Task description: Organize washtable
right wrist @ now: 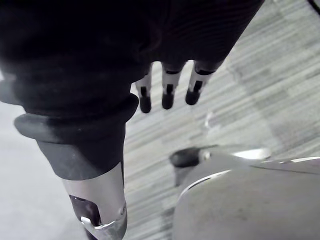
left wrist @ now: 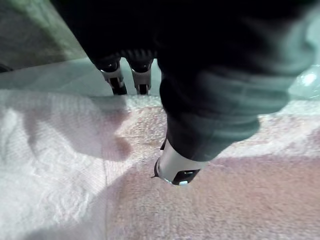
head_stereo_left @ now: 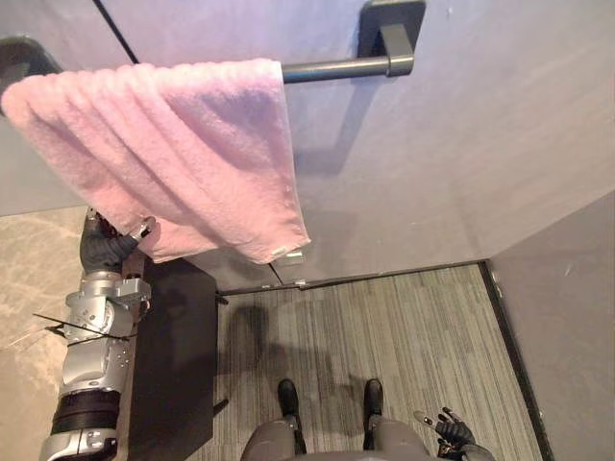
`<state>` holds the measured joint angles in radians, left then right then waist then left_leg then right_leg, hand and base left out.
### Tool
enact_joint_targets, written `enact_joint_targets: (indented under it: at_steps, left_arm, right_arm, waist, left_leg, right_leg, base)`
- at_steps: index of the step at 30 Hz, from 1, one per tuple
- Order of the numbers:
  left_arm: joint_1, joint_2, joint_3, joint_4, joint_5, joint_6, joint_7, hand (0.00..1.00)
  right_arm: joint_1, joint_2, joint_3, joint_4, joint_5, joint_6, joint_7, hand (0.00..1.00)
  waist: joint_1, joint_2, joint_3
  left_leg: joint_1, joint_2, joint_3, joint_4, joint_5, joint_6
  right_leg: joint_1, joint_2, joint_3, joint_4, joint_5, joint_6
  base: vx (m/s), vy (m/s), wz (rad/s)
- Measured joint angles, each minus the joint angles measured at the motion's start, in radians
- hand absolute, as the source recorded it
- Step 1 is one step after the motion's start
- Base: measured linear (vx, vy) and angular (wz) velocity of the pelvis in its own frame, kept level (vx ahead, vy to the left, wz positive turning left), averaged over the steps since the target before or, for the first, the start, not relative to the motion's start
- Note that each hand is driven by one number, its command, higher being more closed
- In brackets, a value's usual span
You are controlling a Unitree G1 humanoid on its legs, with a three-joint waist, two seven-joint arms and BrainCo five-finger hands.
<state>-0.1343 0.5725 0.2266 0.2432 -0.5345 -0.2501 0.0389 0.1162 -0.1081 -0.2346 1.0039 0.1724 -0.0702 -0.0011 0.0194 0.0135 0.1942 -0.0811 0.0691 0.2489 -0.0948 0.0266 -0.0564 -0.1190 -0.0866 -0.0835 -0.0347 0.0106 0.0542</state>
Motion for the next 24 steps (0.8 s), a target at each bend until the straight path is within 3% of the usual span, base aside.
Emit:
enact_joint_targets:
  at_steps: [3,4,12,15,17,21,24]
  left_arm:
    - [-0.018,0.0,0.002,0.003,0.045,0.003,0.041,0.0]
    - [-0.019,-0.001,0.003,0.004,0.065,0.008,0.059,1.0]
    - [-0.03,0.0,0.011,0.01,0.117,0.025,0.068,1.0]
    - [-0.049,0.0,0.02,0.023,0.117,0.035,0.052,1.0]
    - [-0.058,0.002,0.021,0.022,0.117,0.036,0.047,1.0]
    - [-0.063,0.015,0.02,0.02,0.118,0.039,0.041,1.0]
    - [-0.069,0.03,0.013,0.019,0.122,0.041,0.027,1.0]
  right_arm:
    - [-0.001,0.0,0.0,-0.009,0.003,-0.002,-0.005,0.0]
    - [-0.001,0.0,0.0,-0.009,0.003,-0.002,-0.011,0.0]
    - [0.001,0.001,-0.003,-0.053,-0.007,0.001,-0.018,0.0]
    - [0.012,0.001,0.01,-0.234,-0.026,0.007,-0.02,0.0]
    - [0.008,-0.013,0.029,-0.46,-0.026,-0.004,-0.02,0.0]
    - [-0.01,-0.061,0.084,-0.72,-0.016,-0.032,-0.016,0.0]
    - [-0.05,-0.135,0.16,-0.913,0.068,-0.06,0.011,0.0]
  waist:
    - [-0.003,0.0,0.0]
    - [-0.003,0.0,0.001]
    - [-0.005,0.0,0.001]
    - [-0.006,0.0,0.005]
    - [-0.003,-0.001,0.013]
    - [0.0,-0.004,0.016]
    - [0.0,-0.004,0.016]
  left_leg:
    - [-0.02,0.0,0.001,0.0,0.0,0.0]
    - [-0.022,0.0,0.002,0.0,0.0,0.0]
    - [-0.023,0.0,0.004,0.0,-0.002,0.002]
    - [-0.017,0.001,0.02,0.0,-0.004,0.004]
    - [-0.011,0.0,0.038,0.0,-0.006,0.006]
    - [-0.012,0.002,0.055,0.008,-0.006,0.006]
    - [-0.01,0.01,0.058,0.014,-0.006,0.006]
  right_leg:
    - [-0.022,0.001,0.001,0.0,0.002,-0.002]
    - [-0.025,0.001,0.002,0.0,0.004,-0.005]
    - [-0.026,-0.001,0.004,0.0,0.01,-0.008]
    - [-0.03,-0.001,0.034,0.0,0.021,-0.009]
    - [-0.035,-0.002,0.06,0.0,0.024,-0.005]
    - [-0.043,0.002,0.083,0.001,0.026,-0.001]
    - [-0.042,0.009,0.087,0.006,0.028,-0.003]
  base:
    - [0.01,-0.004,-0.01]
    - [0.04,-0.011,-0.02]
    - [0.0,-0.002,-0.01]
    - [-0.04,0.006,-0.19]
    - [-0.07,0.006,-0.24]
    - [-0.04,-0.013,-0.15]
    - [-0.02,-0.037,-0.03]
